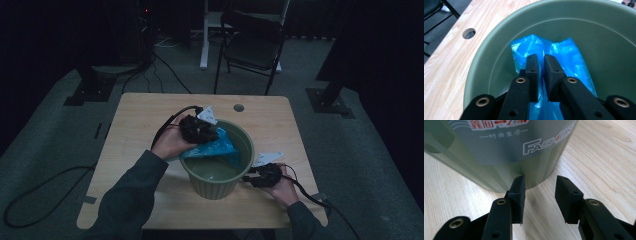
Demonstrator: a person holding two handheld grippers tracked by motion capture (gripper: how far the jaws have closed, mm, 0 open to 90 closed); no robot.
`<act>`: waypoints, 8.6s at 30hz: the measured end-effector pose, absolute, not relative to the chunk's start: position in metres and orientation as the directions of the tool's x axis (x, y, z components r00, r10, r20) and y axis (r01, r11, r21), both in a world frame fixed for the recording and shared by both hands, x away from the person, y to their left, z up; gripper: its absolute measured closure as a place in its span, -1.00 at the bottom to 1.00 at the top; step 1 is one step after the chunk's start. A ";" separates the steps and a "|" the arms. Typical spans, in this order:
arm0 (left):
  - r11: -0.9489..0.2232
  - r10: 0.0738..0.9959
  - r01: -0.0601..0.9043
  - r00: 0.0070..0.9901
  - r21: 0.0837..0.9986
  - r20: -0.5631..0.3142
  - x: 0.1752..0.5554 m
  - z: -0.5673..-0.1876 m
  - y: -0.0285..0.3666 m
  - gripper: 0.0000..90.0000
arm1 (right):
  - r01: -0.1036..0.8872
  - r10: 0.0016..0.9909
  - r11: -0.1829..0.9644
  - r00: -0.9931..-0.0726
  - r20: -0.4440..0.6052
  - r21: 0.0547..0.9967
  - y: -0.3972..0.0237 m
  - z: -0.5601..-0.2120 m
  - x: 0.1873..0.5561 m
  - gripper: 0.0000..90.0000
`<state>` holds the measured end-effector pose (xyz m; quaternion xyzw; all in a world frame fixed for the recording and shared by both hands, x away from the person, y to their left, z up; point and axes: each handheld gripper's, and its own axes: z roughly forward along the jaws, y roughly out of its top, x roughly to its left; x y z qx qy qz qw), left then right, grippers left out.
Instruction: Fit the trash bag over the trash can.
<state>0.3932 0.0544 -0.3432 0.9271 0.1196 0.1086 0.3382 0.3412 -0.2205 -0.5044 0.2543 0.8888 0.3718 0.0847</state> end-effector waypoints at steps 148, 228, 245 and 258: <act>-0.560 0.375 0.242 0.927 0.792 -0.018 0.328 -0.362 0.107 0.86 | 0.248 0.496 0.493 -0.868 -0.034 0.834 -0.242 -0.392 0.312 0.79; -0.402 0.475 0.358 0.869 0.843 -0.142 0.312 -0.351 0.183 0.50 | 0.124 0.330 0.559 -0.940 -0.083 0.820 -0.175 -0.364 0.335 0.99; -0.440 0.434 0.327 0.893 0.836 -0.120 0.314 -0.356 0.155 0.54 | 0.108 0.381 0.526 -0.917 -0.120 0.844 -0.187 -0.351 0.328 0.62; -0.432 0.437 0.313 0.893 0.846 -0.107 0.314 -0.354 0.150 0.57 | 0.096 0.367 0.493 -0.924 -0.106 0.865 -0.193 -0.340 0.314 0.52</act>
